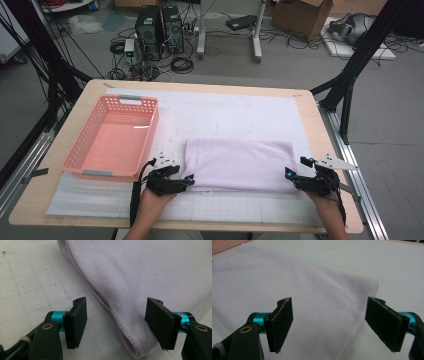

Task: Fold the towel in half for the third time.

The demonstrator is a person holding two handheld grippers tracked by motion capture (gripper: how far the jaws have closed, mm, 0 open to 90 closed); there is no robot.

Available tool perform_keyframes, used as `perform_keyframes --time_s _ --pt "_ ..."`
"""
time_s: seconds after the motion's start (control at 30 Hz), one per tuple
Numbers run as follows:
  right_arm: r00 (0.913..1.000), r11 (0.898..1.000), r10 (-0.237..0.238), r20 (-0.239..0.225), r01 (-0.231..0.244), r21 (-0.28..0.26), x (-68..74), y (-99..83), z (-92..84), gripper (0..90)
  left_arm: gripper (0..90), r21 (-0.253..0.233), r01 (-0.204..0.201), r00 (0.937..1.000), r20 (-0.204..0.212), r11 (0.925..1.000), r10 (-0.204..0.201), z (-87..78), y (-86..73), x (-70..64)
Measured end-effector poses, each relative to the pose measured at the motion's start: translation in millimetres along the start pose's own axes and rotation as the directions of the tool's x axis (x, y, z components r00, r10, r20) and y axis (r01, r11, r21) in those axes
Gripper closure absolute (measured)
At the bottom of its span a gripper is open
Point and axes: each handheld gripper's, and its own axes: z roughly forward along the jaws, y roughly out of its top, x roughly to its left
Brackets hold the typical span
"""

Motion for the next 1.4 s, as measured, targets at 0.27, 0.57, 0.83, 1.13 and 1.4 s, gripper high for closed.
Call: perform_keyframes --time_s 0.27,0.57,0.83,1.13,1.4 --pt "0.9985 1.000 -0.020 -0.050 0.020 -0.005 15.4 15.2 20.0 21.5 57.2 0.019 -0.047 0.9987 -0.017 0.9987 0.047 1.2 -1.8 -14.8" --pt "0.9853 0.996 -0.089 -0.146 0.091 0.007 45.1 45.7 56.3 21.3 78.0 0.011 0.056 0.9975 0.042 0.9983 -0.057 0.9 -4.2 -10.6" --pt "0.9572 0.989 -0.113 -0.267 0.134 0.063 70.8 80.2 107.6 21.2 79.0 0.005 0.078 0.9956 0.052 0.9970 -0.078 0.5 -5.1 -9.5" --pt "0.9250 0.967 -0.162 -0.344 0.218 0.130 102.5 112.0 166.1 30.0 78.9 0.004 0.093 0.9933 0.069 0.9957 -0.093 0.3 -5.3 -7.4" --pt "0.8970 0.935 -0.202 -0.393 0.295 0.194 129.7 128.9 209.5 33.2 78.8 0.003 0.103 0.9915 0.079 0.9947 -0.103 -0.4 -5.5 -5.6"
